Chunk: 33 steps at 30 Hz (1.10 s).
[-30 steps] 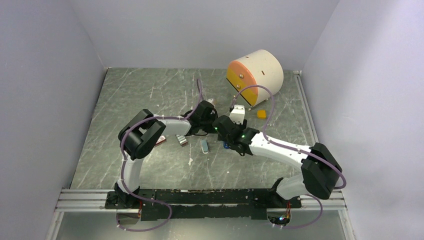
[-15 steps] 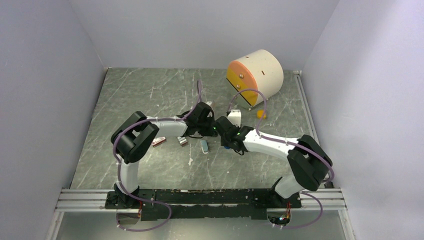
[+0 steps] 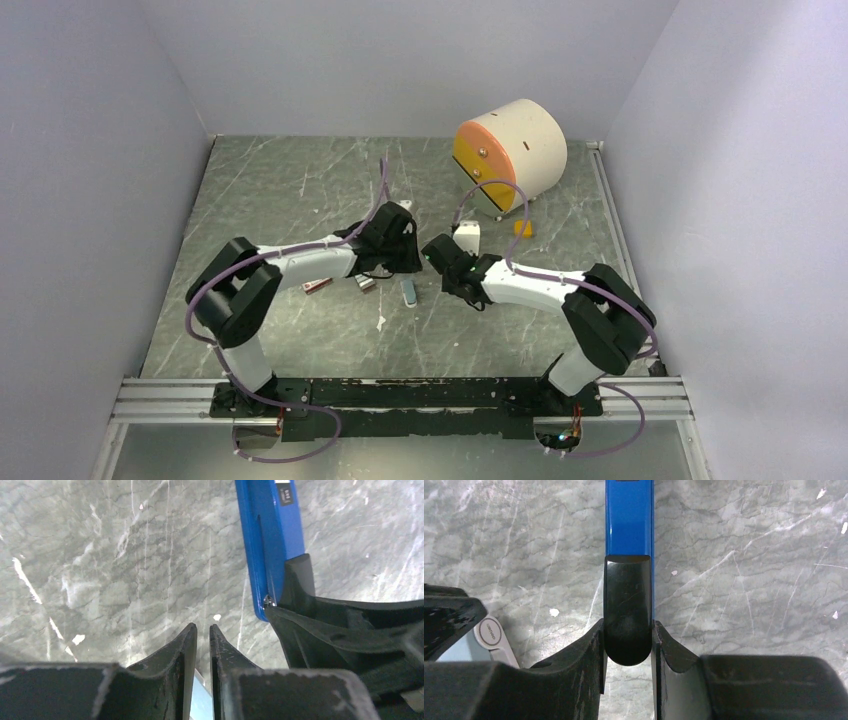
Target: Load the staples into the stapler
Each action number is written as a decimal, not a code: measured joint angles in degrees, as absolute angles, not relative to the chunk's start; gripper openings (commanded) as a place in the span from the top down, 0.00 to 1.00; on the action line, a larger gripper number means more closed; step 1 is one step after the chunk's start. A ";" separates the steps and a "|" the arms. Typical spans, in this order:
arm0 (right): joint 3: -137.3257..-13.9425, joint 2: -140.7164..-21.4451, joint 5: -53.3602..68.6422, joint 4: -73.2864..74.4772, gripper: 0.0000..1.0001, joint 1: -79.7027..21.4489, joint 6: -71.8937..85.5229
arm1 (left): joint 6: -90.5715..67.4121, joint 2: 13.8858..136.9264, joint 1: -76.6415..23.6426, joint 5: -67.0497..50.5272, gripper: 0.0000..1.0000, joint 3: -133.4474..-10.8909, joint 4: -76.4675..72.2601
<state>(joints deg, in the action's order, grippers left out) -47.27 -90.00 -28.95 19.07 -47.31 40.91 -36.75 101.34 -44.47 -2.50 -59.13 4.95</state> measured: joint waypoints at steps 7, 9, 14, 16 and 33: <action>-47.83 -85.47 -29.65 21.04 0.41 -46.85 40.71 | -35.24 95.09 -44.49 -0.89 0.71 -59.35 7.66; -48.90 -83.74 -30.11 21.93 0.29 -46.54 40.42 | -34.87 93.58 -44.49 0.12 0.65 -59.59 8.71; -49.93 -77.34 -30.48 22.81 0.20 -46.39 38.63 | -34.26 88.25 -44.49 2.94 0.48 -59.59 12.12; -49.93 -73.60 -30.70 23.31 0.17 -46.35 37.82 | -34.17 84.79 -44.51 4.19 0.35 -59.44 13.45; -65.19 -42.87 -45.39 45.21 0.00 -46.19 35.64 | -29.93 43.38 -44.58 24.47 0.04 -65.56 41.50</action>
<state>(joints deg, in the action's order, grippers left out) -65.19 -42.87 -45.39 45.21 -46.19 35.64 -29.93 43.38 -44.58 24.47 -65.56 41.50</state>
